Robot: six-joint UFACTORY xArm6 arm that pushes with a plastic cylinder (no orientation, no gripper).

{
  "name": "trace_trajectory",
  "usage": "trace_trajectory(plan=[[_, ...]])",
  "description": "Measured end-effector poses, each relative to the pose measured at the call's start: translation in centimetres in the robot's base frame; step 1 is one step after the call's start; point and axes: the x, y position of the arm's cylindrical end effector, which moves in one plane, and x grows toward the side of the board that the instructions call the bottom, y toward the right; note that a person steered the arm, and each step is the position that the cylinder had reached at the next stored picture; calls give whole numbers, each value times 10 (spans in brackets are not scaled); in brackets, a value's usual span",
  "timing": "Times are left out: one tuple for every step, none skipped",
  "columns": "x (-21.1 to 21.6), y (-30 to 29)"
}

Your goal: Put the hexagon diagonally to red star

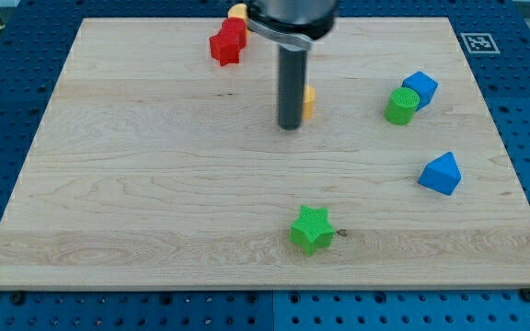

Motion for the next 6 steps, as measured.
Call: trace_trajectory(plan=[[-23,54],[-105,55],[-91,62],[-26,65],[13,41],[-20,15]])
